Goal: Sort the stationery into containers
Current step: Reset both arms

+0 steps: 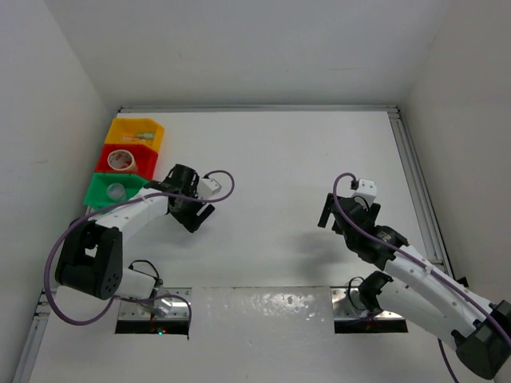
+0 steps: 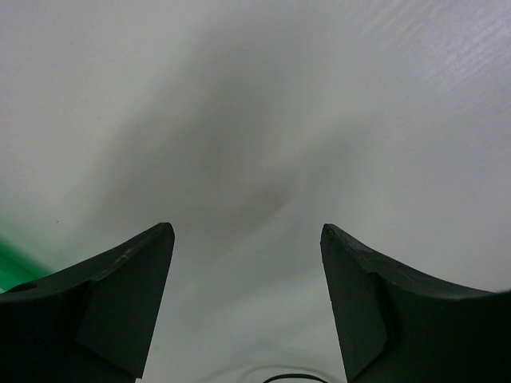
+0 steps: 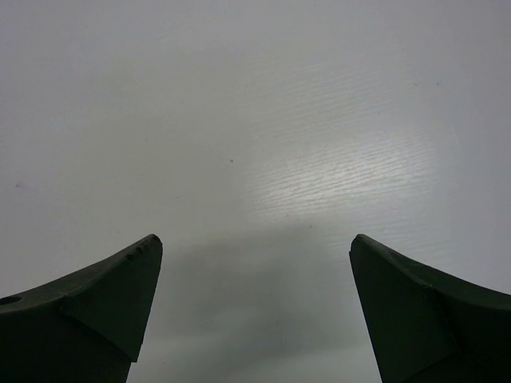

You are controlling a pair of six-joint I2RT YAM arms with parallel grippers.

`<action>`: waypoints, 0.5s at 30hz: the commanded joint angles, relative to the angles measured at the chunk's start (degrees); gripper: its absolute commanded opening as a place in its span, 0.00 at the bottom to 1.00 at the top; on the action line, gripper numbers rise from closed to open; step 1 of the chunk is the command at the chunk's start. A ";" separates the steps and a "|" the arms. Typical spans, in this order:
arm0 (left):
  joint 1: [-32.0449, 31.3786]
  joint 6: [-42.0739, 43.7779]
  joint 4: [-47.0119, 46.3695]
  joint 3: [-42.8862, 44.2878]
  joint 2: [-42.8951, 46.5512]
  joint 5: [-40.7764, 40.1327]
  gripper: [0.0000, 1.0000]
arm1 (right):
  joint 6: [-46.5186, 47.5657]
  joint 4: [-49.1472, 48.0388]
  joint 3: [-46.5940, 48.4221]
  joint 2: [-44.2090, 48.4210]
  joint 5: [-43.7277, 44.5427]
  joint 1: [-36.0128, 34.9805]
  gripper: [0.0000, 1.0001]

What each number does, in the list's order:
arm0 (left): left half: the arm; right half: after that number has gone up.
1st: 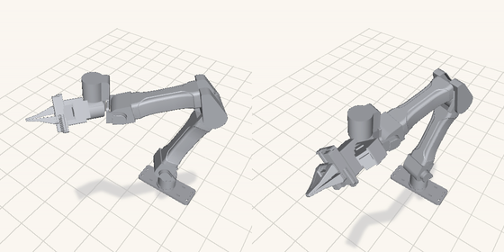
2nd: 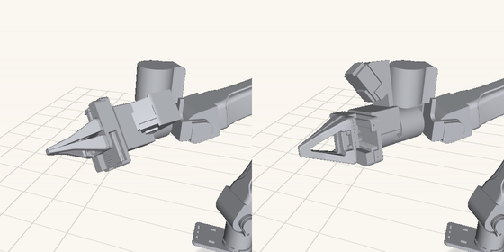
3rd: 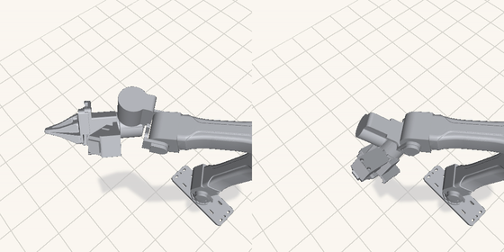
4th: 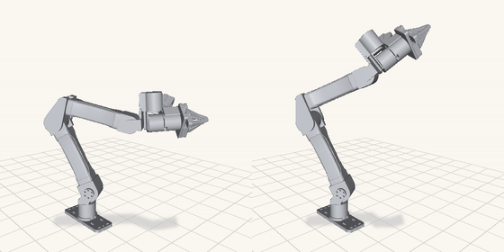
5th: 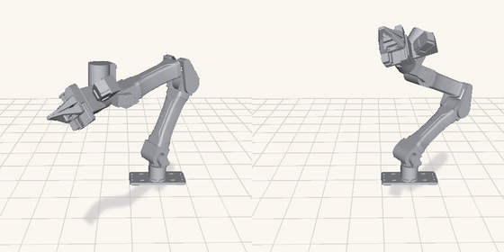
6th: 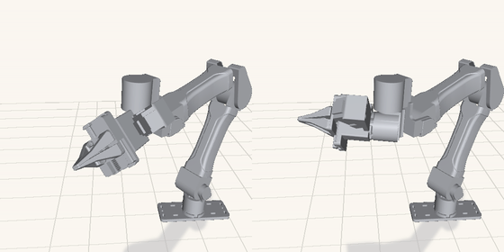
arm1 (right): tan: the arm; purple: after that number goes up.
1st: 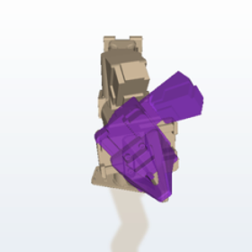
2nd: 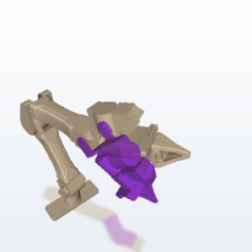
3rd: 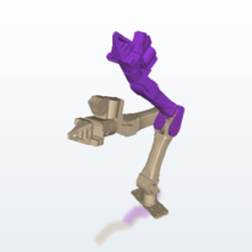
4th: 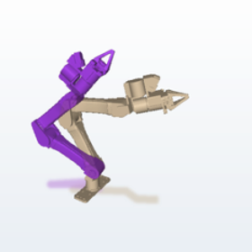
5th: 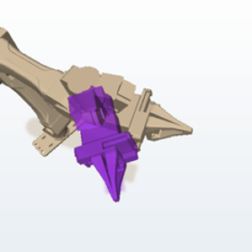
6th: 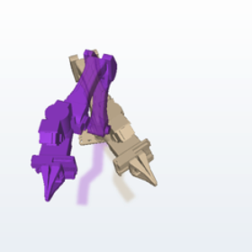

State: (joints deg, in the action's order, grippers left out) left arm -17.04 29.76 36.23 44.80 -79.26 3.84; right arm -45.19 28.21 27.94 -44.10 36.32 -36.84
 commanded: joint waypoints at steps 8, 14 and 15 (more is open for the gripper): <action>-0.54 -0.40 -5.38 -0.23 2.10 1.53 0.73 | -3.42 -0.52 2.11 -2.75 3.50 0.01 0.99; -0.54 -0.49 -5.38 -0.76 2.18 1.26 0.73 | -3.06 -0.35 1.85 -2.93 3.76 0.01 0.99; -0.54 -0.49 -5.38 -0.76 2.27 1.26 0.73 | -3.06 -0.61 1.85 -2.93 3.68 0.01 0.99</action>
State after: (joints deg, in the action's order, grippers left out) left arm -17.21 29.54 32.40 44.45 -78.78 4.27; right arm -47.68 28.47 27.94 -47.05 38.50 -36.86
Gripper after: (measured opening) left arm 0.732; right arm 0.985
